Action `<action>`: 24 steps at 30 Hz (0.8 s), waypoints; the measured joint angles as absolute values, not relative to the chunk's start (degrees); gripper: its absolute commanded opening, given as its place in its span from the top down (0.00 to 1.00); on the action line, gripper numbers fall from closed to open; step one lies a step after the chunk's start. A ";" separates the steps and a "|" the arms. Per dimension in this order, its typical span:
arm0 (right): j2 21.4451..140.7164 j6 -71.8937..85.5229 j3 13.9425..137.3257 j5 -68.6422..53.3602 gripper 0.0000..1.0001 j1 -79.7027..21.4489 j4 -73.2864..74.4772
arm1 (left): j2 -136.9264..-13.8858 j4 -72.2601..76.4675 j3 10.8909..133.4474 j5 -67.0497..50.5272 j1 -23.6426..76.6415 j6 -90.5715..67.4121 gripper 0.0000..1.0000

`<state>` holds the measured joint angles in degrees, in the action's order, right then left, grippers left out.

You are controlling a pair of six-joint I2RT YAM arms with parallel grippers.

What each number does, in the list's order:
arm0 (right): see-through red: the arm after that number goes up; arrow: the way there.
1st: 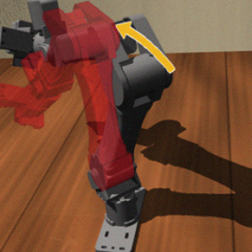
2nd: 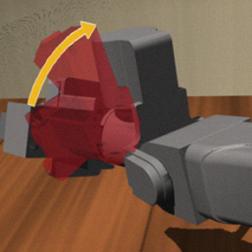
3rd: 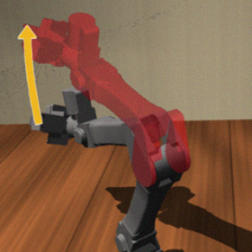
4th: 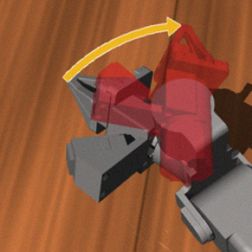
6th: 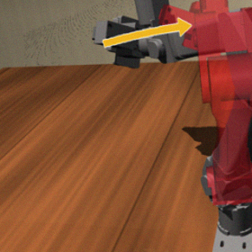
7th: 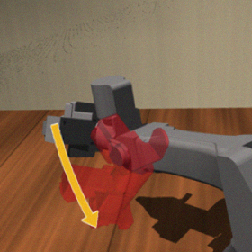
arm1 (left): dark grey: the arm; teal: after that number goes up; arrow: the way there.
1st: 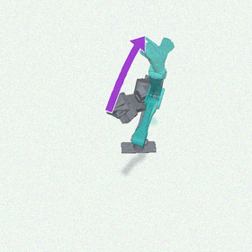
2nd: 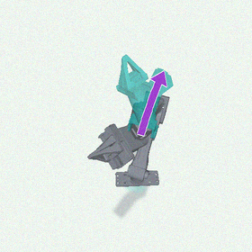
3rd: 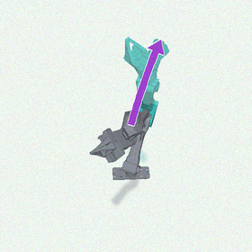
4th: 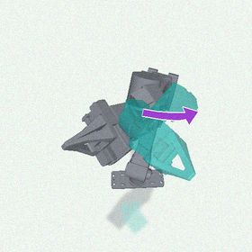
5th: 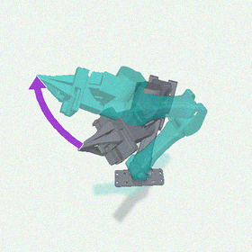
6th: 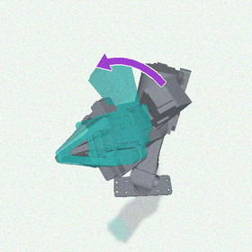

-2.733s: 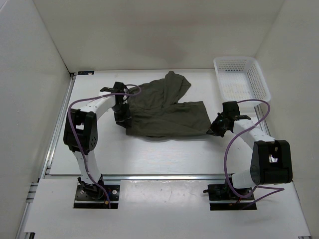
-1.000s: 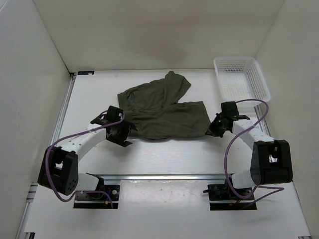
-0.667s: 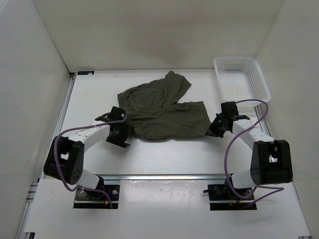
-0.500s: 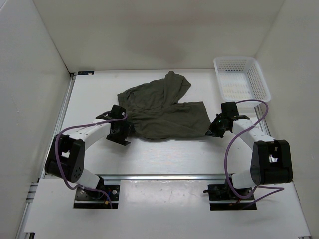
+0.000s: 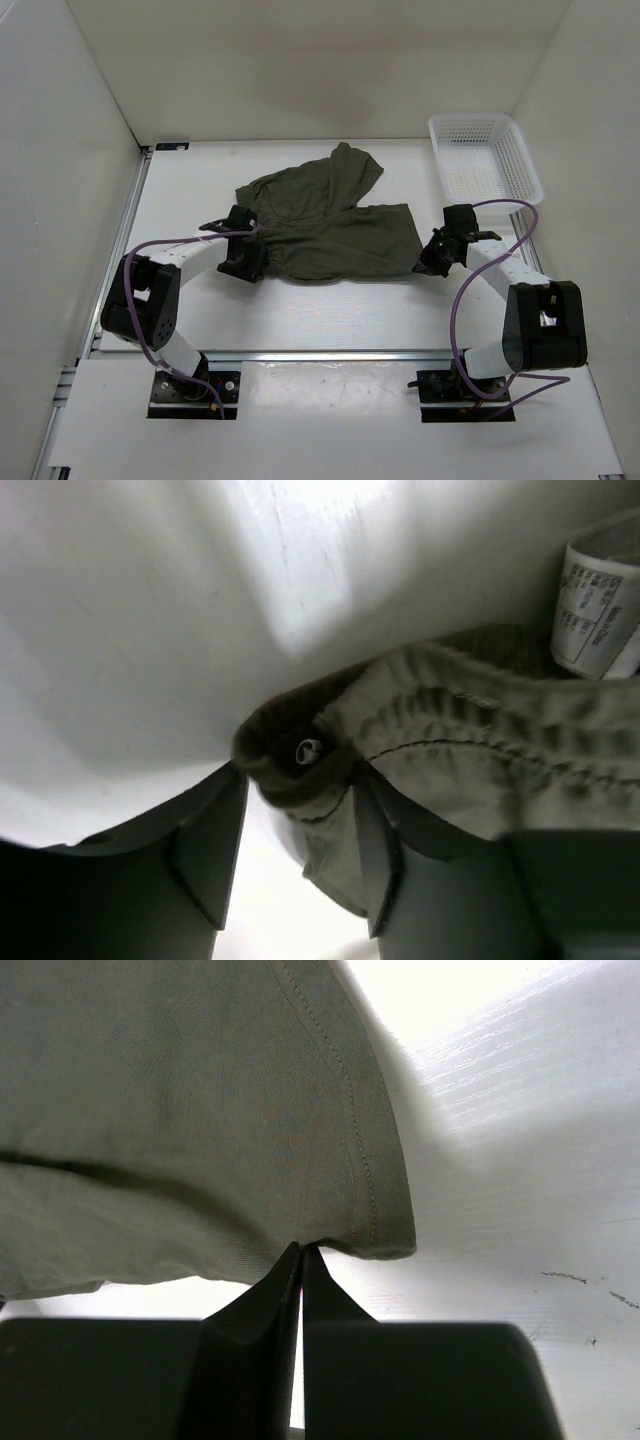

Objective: Fold and stack the shorts
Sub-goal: Flatten the shorts out

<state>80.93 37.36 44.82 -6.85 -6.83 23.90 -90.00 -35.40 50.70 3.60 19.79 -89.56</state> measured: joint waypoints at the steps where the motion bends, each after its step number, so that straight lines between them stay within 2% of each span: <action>1: 80.93 37.32 44.82 -6.87 1.00 -6.83 23.92 | -90.65 -35.29 50.98 3.62 19.79 -89.71 0.48; 2: 80.93 37.32 44.82 -6.85 1.00 -6.83 23.92 | -91.15 -35.29 51.27 3.62 19.81 -89.78 0.58; 5: 80.93 37.30 44.82 -6.85 1.00 -6.83 23.92 | -91.70 -35.48 51.79 3.60 19.84 -89.52 0.67; 9: 80.93 37.28 44.82 -6.87 1.00 -6.83 23.92 | -91.70 -35.59 52.53 3.68 19.84 -88.55 0.90; 16: 80.01 37.06 45.56 -7.29 1.00 -6.85 25.65 | -86.21 -40.91 56.97 4.23 16.47 -82.11 0.90; 20: 79.37 36.86 50.35 -8.29 1.00 -7.11 28.10 | -83.96 -47.13 72.38 6.50 15.09 -74.61 0.90; 24: 79.33 36.21 61.06 -9.65 1.00 -7.40 31.27 | -83.33 -52.03 88.68 9.15 15.20 -66.46 0.90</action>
